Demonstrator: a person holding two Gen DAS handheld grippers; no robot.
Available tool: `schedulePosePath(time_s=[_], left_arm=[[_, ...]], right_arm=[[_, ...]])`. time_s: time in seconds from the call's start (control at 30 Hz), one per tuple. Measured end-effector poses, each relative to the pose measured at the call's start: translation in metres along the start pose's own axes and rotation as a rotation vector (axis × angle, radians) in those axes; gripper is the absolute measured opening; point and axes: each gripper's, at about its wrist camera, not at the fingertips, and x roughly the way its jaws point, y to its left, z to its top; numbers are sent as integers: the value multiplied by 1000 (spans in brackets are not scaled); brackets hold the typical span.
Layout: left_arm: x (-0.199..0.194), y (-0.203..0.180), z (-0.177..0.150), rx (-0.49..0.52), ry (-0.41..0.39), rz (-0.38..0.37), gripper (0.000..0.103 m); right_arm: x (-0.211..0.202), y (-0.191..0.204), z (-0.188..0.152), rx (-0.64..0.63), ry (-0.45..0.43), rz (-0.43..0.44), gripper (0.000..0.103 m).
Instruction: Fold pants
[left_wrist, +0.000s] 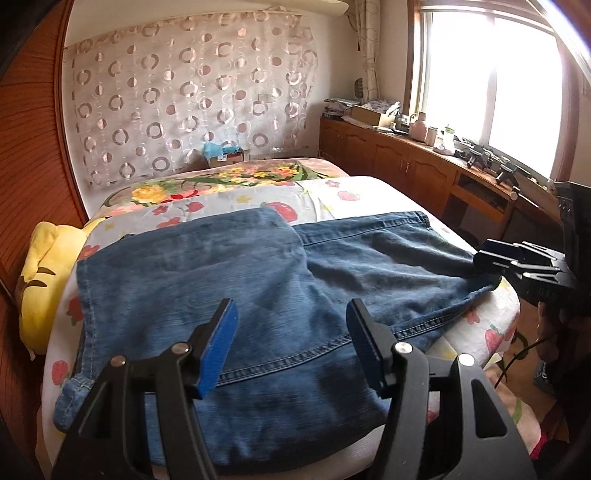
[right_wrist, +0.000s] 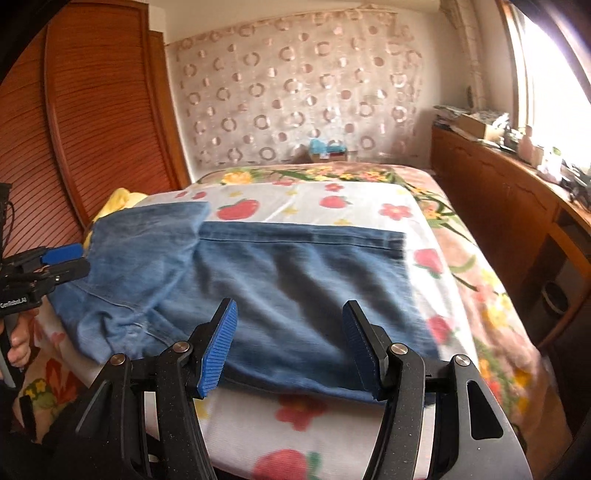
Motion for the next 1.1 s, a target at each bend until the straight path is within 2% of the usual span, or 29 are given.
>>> schedulePosePath(time_s=[0.53, 0.8, 1.1], left_arm=[[11, -7, -6, -7, 30, 4, 60], [25, -6, -16, -14, 76, 13, 60], [48, -3, -34, -42, 150, 2, 60]], right_arm=[[-19, -60, -19, 73, 29, -131, 60], [-11, -70, -35, 92, 90, -143, 60], [5, -75, -42, 118, 151, -115, 60]])
